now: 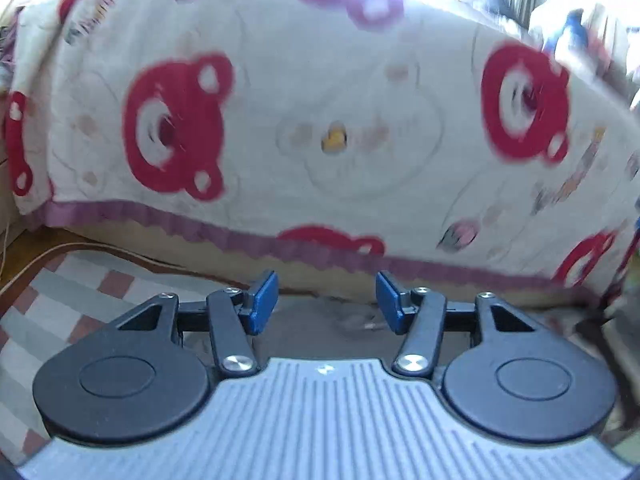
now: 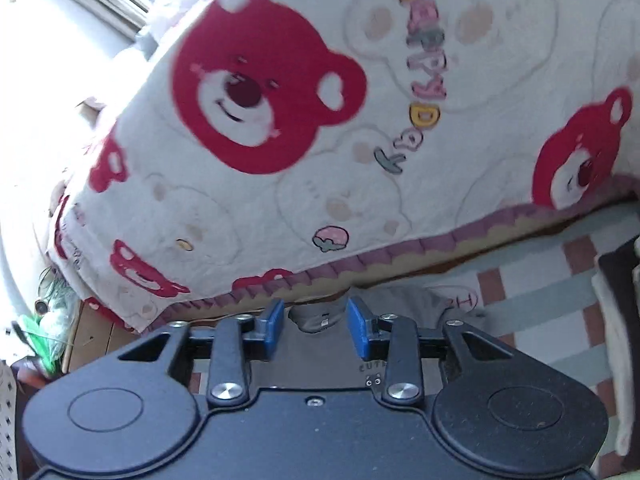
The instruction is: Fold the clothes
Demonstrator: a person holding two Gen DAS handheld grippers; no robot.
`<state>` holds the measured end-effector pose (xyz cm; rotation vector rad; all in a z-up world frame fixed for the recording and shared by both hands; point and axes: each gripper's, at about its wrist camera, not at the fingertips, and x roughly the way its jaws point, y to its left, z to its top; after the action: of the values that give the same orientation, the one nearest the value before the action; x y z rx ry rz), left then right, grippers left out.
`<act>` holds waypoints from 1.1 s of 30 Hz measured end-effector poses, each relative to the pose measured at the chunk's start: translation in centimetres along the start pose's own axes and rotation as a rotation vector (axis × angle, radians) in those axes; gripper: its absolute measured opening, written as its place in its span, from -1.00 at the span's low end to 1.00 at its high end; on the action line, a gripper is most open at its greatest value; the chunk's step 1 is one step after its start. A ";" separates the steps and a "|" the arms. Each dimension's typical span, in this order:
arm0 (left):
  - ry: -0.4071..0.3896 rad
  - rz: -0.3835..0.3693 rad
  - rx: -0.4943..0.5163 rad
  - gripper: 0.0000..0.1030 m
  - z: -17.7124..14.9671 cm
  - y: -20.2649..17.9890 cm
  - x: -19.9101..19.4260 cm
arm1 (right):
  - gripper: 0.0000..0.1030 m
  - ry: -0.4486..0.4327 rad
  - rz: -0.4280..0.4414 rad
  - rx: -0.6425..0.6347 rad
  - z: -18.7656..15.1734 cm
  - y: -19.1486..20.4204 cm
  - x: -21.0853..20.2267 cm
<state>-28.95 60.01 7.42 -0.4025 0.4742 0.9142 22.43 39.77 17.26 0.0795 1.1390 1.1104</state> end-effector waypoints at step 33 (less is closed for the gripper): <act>0.253 0.208 -0.131 0.20 -17.4 12.3 21.8 | -0.75 -0.212 -0.190 -0.140 -13.4 -14.9 28.0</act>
<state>-31.48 71.94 -20.52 -0.6007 0.6995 1.1052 21.62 46.67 -16.48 -0.0200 0.8589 0.9839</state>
